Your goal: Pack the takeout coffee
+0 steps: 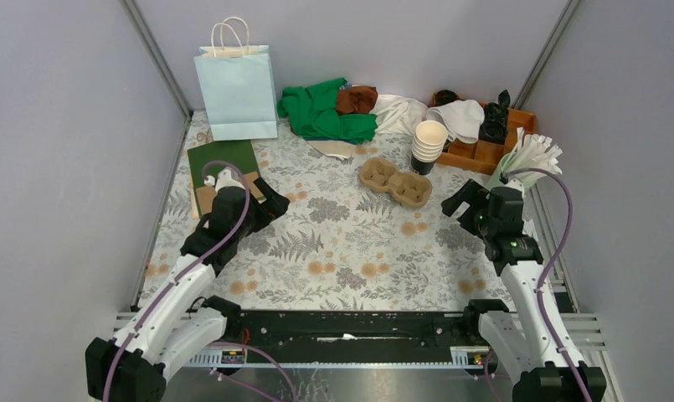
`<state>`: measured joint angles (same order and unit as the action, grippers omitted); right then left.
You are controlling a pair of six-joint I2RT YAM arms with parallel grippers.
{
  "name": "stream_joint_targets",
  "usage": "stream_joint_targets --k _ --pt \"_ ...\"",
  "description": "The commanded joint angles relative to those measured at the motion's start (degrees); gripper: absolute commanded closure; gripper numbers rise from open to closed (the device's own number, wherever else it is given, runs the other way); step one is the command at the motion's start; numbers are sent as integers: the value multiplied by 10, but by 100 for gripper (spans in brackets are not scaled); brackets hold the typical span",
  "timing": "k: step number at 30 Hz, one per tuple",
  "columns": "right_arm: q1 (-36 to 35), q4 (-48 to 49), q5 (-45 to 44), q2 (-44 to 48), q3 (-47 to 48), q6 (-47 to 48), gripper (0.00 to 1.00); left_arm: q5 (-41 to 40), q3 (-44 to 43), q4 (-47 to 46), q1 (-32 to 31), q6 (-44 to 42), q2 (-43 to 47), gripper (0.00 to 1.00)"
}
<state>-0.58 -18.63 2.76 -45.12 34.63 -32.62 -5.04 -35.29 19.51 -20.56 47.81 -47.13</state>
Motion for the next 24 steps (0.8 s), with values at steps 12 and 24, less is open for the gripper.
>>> stream_joint_targets --k 12,24 --pt "2 17 79 -29 22 10 0 -155 -255 -97 48 -159 -272 1" --pt "2 -6 77 -19 17 5 0 -272 -537 -94 51 -260 -571 2"
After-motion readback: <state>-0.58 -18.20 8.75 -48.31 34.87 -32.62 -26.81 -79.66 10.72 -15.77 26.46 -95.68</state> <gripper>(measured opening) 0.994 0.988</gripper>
